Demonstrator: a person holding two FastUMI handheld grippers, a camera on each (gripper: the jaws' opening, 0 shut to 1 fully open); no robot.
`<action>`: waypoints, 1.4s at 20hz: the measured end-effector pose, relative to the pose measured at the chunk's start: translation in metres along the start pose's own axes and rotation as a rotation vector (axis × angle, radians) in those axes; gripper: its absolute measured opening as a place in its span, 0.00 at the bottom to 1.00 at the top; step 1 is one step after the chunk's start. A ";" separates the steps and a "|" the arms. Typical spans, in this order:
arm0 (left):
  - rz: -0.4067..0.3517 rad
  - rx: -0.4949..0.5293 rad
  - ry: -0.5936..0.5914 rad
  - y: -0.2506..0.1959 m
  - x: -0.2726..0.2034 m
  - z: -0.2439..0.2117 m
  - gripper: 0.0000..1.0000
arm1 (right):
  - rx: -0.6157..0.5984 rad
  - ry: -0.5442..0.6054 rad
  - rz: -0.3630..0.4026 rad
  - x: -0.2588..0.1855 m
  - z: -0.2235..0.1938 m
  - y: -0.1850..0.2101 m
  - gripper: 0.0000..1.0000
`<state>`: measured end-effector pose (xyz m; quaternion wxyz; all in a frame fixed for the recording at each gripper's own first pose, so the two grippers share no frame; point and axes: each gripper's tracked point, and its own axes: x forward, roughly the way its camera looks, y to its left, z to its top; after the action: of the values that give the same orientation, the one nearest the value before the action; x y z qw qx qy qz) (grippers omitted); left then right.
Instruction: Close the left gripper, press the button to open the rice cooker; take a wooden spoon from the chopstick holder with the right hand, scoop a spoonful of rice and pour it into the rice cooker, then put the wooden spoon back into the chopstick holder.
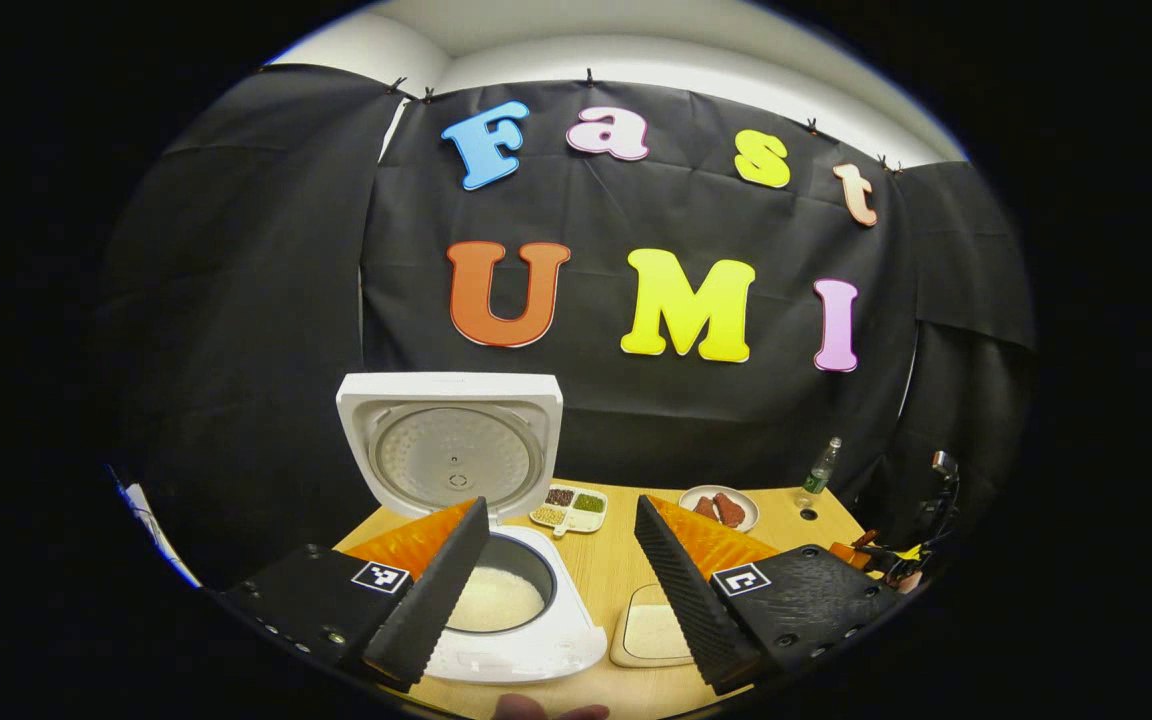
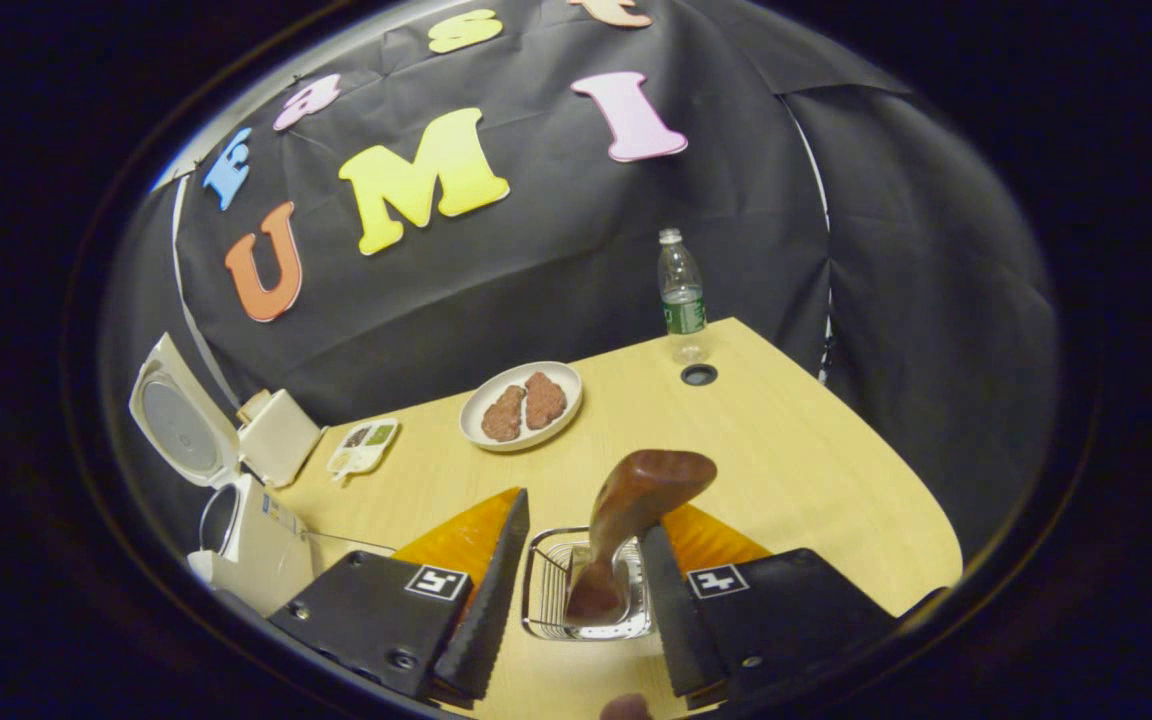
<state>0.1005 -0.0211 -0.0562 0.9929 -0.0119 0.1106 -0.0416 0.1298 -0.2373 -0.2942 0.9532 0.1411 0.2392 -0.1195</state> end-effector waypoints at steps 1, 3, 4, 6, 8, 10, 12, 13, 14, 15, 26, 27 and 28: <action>0.000 0.005 -0.013 0.004 0.001 0.005 0.94 | -0.007 -0.014 -0.013 -0.008 0.007 -0.002 0.72; -0.010 0.011 -0.047 0.011 0.005 0.018 0.94 | -0.020 -0.066 -0.046 -0.024 0.032 -0.006 0.75; -0.017 0.013 -0.065 0.014 0.008 0.025 0.94 | -0.030 -0.095 -0.066 -0.032 0.044 -0.008 0.76; -0.012 0.017 -0.108 0.024 0.015 0.043 0.94 | -0.047 -0.144 -0.086 -0.056 0.067 -0.008 0.89; 0.008 0.029 -0.145 0.035 0.025 0.060 0.94 | -0.071 -0.197 -0.119 -0.081 0.090 -0.007 0.97; 0.024 0.029 -0.165 0.047 0.036 0.074 0.94 | -0.095 -0.245 -0.124 -0.105 0.109 0.003 0.96; 0.038 0.024 -0.180 0.057 0.049 0.091 0.94 | -0.124 -0.290 -0.119 -0.127 0.122 0.017 0.98; 0.052 0.032 -0.182 0.063 0.058 0.098 0.94 | -0.139 -0.309 -0.119 -0.138 0.127 0.024 0.96; 0.071 0.041 -0.183 0.070 0.067 0.105 0.94 | -0.152 -0.325 -0.117 -0.148 0.129 0.029 0.97; 0.095 0.047 -0.174 0.077 0.076 0.108 0.94 | -0.165 -0.335 -0.117 -0.159 0.130 0.035 0.97; 0.212 -0.017 0.012 0.135 0.177 0.085 0.94 | -0.145 -0.378 -0.226 -0.226 0.108 0.009 0.96; 0.213 -0.026 0.030 0.136 0.180 0.080 0.94 | -0.131 -0.369 -0.234 -0.227 0.105 0.007 0.96; 0.213 -0.028 0.052 0.137 0.183 0.073 0.94 | -0.120 -0.361 -0.235 -0.227 0.103 0.004 0.97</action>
<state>0.3051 0.1008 -0.0297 0.9883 -0.0130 0.1374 0.0652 -0.0201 -0.2309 -0.0950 0.9667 0.0314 0.0860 -0.2388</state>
